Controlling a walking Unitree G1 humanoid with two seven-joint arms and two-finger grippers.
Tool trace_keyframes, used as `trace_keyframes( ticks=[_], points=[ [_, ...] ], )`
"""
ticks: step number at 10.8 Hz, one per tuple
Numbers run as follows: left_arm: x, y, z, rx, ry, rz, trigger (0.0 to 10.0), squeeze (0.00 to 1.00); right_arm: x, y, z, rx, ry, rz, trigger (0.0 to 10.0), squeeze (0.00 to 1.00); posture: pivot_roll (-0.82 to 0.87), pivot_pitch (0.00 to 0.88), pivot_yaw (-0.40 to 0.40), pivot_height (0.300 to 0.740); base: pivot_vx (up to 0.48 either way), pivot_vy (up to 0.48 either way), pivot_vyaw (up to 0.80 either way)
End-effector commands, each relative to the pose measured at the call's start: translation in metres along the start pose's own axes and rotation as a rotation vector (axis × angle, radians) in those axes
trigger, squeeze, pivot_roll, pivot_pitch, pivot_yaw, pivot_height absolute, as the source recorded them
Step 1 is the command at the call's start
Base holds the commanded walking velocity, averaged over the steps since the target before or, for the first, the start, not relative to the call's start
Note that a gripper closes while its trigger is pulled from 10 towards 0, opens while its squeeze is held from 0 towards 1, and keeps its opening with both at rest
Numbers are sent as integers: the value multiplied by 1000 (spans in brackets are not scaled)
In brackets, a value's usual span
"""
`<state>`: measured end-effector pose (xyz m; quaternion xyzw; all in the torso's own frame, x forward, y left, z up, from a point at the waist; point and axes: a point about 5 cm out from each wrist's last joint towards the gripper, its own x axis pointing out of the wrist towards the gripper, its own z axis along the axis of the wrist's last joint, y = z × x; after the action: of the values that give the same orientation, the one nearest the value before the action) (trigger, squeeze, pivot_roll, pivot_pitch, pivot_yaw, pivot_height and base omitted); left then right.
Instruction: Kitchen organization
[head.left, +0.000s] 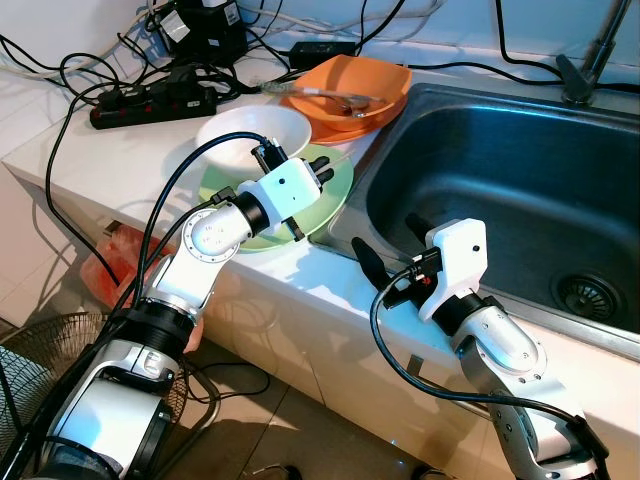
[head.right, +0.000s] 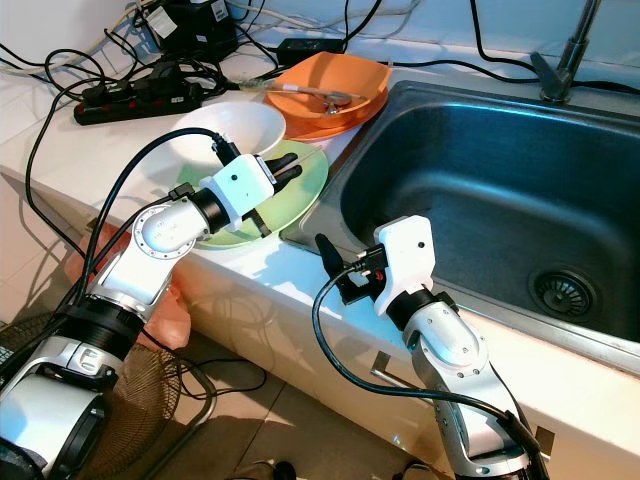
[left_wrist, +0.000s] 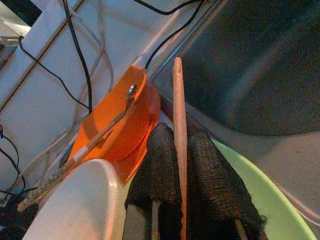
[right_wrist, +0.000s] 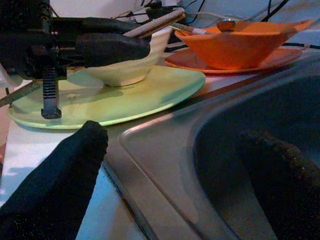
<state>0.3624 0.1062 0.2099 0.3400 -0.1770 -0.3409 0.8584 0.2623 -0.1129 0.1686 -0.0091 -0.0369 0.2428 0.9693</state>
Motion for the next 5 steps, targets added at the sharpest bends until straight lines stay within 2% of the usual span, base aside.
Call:
trace_keyframes(
  ticks=[1, 5],
  points=[
    [-3, 4, 0, -9, -3, 14, 824, 0, 1, 3, 2, -7, -12, 12, 10000, 0, 10, 124, 141, 740, 0, 0, 0],
    [-1, 2, 3, -18, -17, 10, 549, 0, 1, 2, 1, -9, -11, 9, 10000, 0, 4, 122, 140, 740, 0, 0, 0]
  ],
)
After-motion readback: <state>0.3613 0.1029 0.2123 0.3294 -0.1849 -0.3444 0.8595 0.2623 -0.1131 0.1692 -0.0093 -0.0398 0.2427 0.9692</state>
